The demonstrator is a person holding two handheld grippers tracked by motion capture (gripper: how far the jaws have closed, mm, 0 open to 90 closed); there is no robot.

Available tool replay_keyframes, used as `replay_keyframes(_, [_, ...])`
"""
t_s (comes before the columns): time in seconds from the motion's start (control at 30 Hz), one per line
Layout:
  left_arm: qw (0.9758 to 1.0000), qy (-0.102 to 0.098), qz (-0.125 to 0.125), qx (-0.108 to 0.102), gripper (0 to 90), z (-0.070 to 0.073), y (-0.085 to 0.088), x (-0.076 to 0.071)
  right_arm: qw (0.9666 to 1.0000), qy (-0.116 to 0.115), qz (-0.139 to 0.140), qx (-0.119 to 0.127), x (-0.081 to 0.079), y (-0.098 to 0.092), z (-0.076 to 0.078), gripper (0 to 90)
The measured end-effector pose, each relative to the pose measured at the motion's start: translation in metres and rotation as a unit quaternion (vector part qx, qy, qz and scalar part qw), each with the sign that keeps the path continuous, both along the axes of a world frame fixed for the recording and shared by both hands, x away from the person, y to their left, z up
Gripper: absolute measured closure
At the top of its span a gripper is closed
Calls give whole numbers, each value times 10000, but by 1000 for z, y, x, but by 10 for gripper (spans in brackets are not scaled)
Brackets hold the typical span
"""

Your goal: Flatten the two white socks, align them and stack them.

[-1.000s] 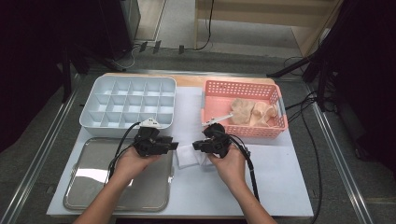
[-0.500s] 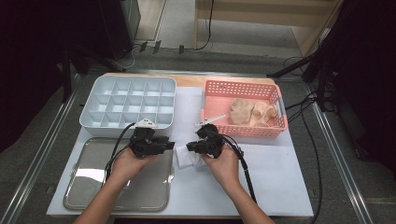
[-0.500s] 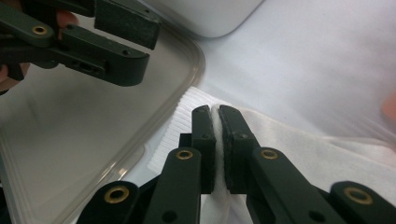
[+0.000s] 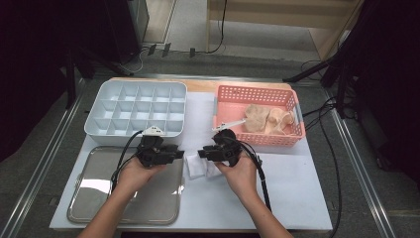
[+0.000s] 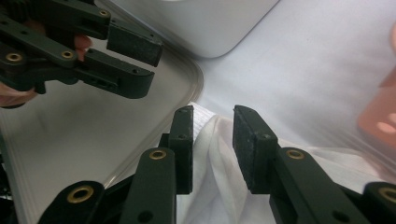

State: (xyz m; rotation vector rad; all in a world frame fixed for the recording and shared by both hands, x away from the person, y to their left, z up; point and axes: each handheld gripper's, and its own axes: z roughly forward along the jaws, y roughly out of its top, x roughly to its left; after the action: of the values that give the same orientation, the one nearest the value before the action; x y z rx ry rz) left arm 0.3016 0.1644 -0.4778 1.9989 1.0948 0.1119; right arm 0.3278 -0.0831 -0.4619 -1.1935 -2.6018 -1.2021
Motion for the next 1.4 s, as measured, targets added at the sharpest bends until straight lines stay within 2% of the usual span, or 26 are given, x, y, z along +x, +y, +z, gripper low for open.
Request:
replay_keyframes(0.1, [10000, -12, 16, 5, 608, 0, 1, 0, 10000, -5, -13, 55, -1, -3, 3, 737])
replay_keyframes(0.13, [10000, -12, 14, 31, 608, 0, 1, 0, 10000, 5, 15, 64, -2, -7, 5, 803])
replay_keyframes(0.17, [10000, -12, 14, 31, 608, 0, 1, 0, 10000, 5, 15, 64, -2, -7, 5, 803])
replay_keyframes(0.2, [10000, -15, 15, 27, 608, 1, 1, 0, 10000, -6, 20, -19, -3, -10, 5, 863])
replay_keyframes(0.27, [10000, -25, 0, 30, 607, 1, 0, 0, 9999, 41, 33, -108, -4, -11, 1, 900])
replay_keyframes(0.43, [10000, -26, -29, 17, 606, 2, -2, 0, 9997, 138, 29, -206, -7, -13, -9, 900])
replay_keyframes(0.63, [9999, -45, -108, 54, 608, 6, -9, -1, 9997, 84, -97, -191, -8, -22, -7, 900])
replay_keyframes(0.87, [9994, -59, -348, 67, 623, 9, -27, 1, 9987, 31, -452, -219, -9, -46, -5, 896])
replay_keyframes(1.13, [9988, -55, -479, 78, 641, 6, -40, 3, 9967, 37, -766, -280, -7, -65, -11, 830])
replay_keyframes(1.4, [9982, -16, -594, 91, 646, 0, -53, 3, 9954, -2, -912, -301, -3, -71, -18, 740])
